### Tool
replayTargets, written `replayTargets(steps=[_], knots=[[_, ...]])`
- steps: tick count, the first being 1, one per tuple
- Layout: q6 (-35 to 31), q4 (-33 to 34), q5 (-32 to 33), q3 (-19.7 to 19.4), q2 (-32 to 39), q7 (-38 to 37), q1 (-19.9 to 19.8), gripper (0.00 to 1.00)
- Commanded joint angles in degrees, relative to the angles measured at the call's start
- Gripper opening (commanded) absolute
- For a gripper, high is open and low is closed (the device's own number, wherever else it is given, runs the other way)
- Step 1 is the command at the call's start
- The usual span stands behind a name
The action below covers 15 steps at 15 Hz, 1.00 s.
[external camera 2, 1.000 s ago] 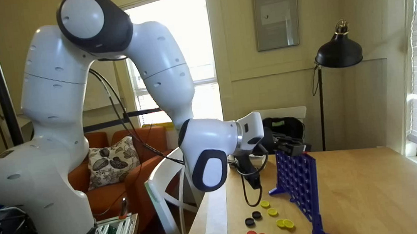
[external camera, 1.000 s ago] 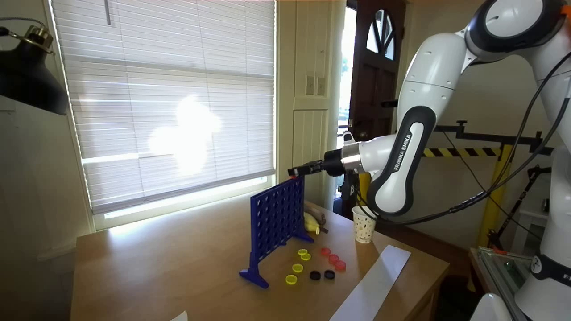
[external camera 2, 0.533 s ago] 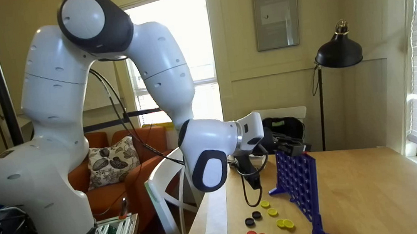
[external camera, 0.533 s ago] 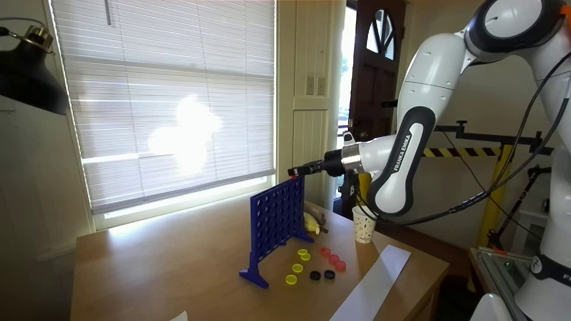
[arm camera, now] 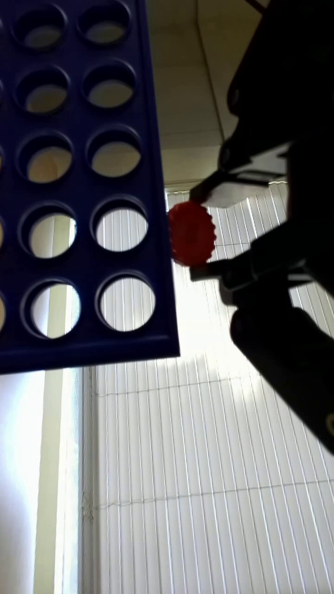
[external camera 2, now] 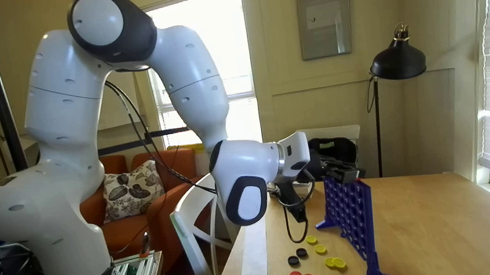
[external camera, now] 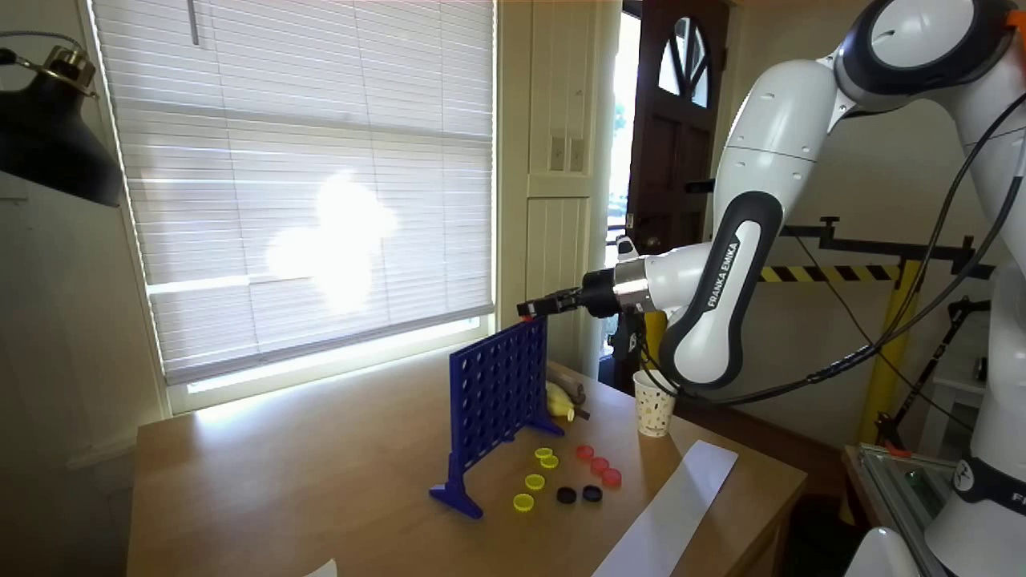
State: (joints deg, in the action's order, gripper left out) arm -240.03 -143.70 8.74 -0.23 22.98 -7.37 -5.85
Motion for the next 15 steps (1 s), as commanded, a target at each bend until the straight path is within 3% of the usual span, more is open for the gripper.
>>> replayTargets(steps=[1,3,4,15], knots=[[-0.2,-0.1,-1.9,0.1,0.9,1.0,0.8,0.10],[0.0,-0.1,-2.5,0.2,0.9,0.8,1.0,0.10],[0.2,-0.1,-0.5,0.1,-0.2,0.1,0.2,0.35],[0.2,-0.1,-1.0,0.1,-0.1,0.1,0.4,0.35]])
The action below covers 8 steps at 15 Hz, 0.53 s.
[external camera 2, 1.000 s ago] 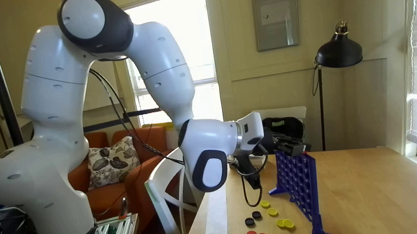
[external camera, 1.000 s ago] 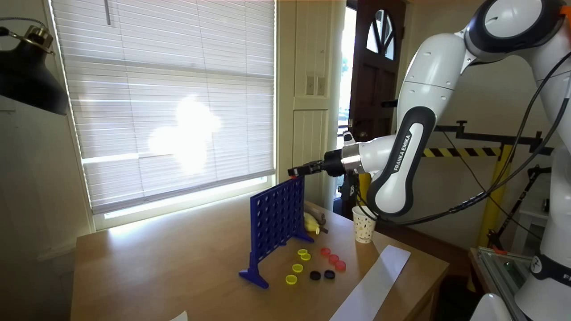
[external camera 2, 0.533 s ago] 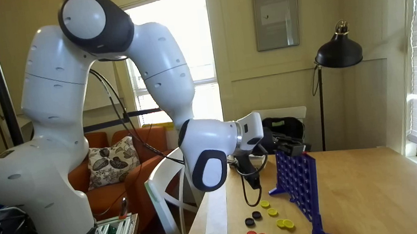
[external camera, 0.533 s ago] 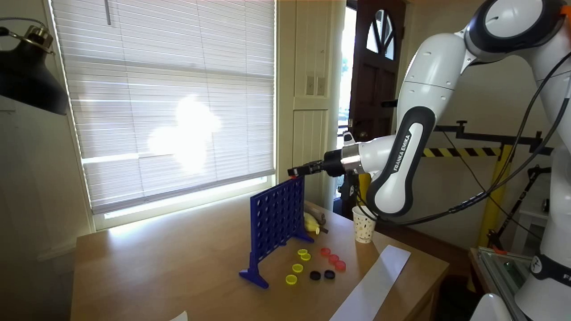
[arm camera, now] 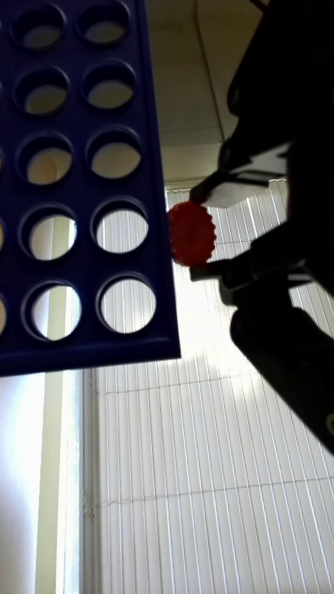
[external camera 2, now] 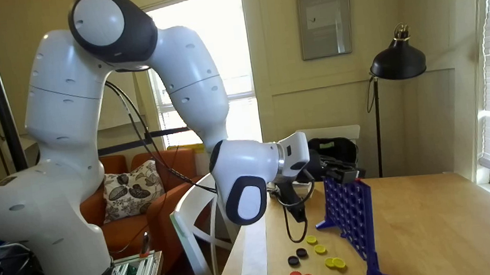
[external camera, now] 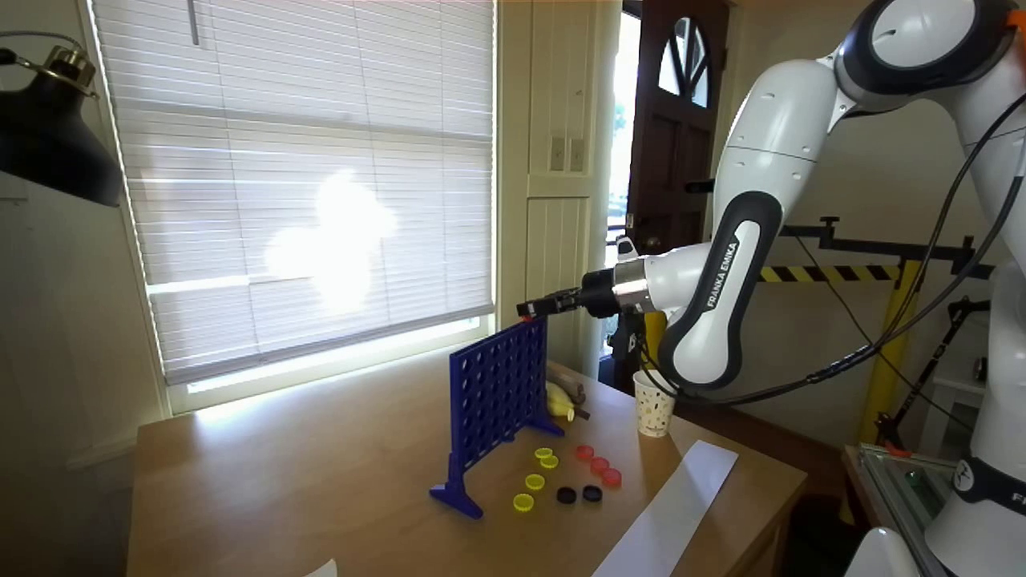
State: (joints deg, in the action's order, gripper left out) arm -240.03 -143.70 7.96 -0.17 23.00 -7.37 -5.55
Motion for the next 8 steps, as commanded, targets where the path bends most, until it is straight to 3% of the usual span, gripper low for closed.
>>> replayTargets(steps=[1,2,3,8], knots=[[0.2,-0.1,-0.2,0.1,-0.2,0.1,0.1,0.35],[0.2,-0.1,-0.2,0.1,-0.2,0.1,0.1,0.35],[0.2,-0.1,-0.2,0.1,-0.2,0.1,0.1,0.10],[-1.5,-0.3,-1.7,-0.1,-0.6,1.5,0.7,0.10]])
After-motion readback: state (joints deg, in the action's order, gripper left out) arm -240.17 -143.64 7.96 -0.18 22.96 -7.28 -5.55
